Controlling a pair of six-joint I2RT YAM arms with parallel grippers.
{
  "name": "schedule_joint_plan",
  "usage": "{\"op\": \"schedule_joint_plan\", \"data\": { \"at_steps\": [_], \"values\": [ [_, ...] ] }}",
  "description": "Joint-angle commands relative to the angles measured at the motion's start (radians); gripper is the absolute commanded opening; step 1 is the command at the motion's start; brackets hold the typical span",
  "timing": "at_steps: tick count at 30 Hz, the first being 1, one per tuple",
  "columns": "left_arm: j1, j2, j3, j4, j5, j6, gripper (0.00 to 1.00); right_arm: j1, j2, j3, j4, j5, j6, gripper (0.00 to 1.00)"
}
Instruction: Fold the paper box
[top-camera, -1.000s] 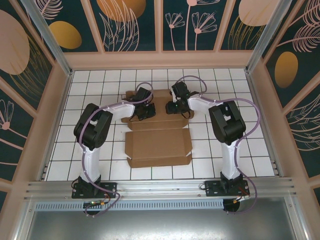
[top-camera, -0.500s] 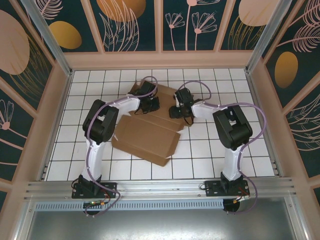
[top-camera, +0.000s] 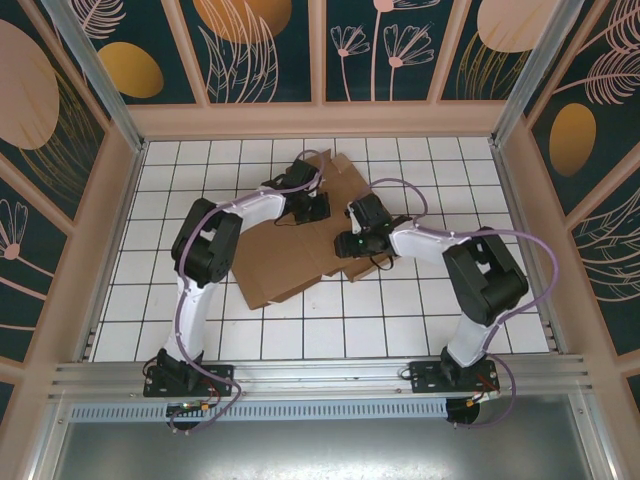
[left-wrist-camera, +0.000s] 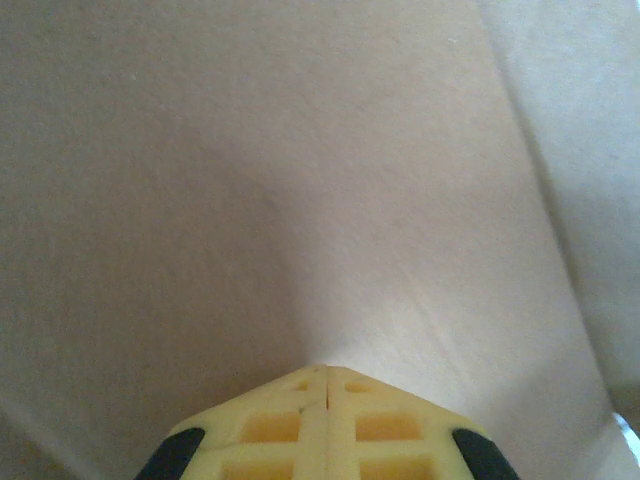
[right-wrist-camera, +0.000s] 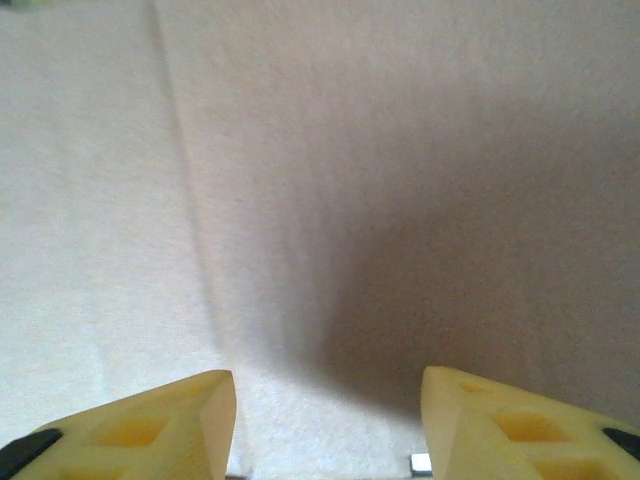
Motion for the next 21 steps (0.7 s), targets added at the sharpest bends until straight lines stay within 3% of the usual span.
{"op": "schedule_joint_plan", "data": {
  "at_steps": [1,5,9,14,16,18,21],
  "values": [
    [0.042,-0.185,-0.085,0.086,0.070,-0.027,0.05,-0.046,-0.120,0.054,0.029,-0.068,0.002,0.55],
    [0.086,-0.314,-0.276,0.191,0.105,-0.100,0.06,-0.076,-0.147,0.094,0.116,-0.121,-0.021,0.70],
    [0.093,-0.366,-0.417,0.205,0.059,-0.105,0.07,-0.059,-0.097,0.178,0.105,-0.076,-0.183,0.72],
    [0.131,-0.372,-0.574,0.291,0.078,-0.155,0.04,-0.196,0.018,0.304,0.037,-0.115,-0.228,0.71],
    [0.147,-0.369,-0.607,0.314,0.089,-0.166,0.04,-0.240,0.059,0.343,0.005,-0.116,-0.243,0.75],
    [0.151,-0.350,-0.612,0.310,0.081,-0.168,0.02,-0.274,0.099,0.369,-0.013,-0.100,-0.256,0.86],
    [0.151,-0.328,-0.640,0.322,0.076,-0.184,0.01,-0.309,0.167,0.401,-0.036,-0.117,-0.266,0.89]
  ]
}}
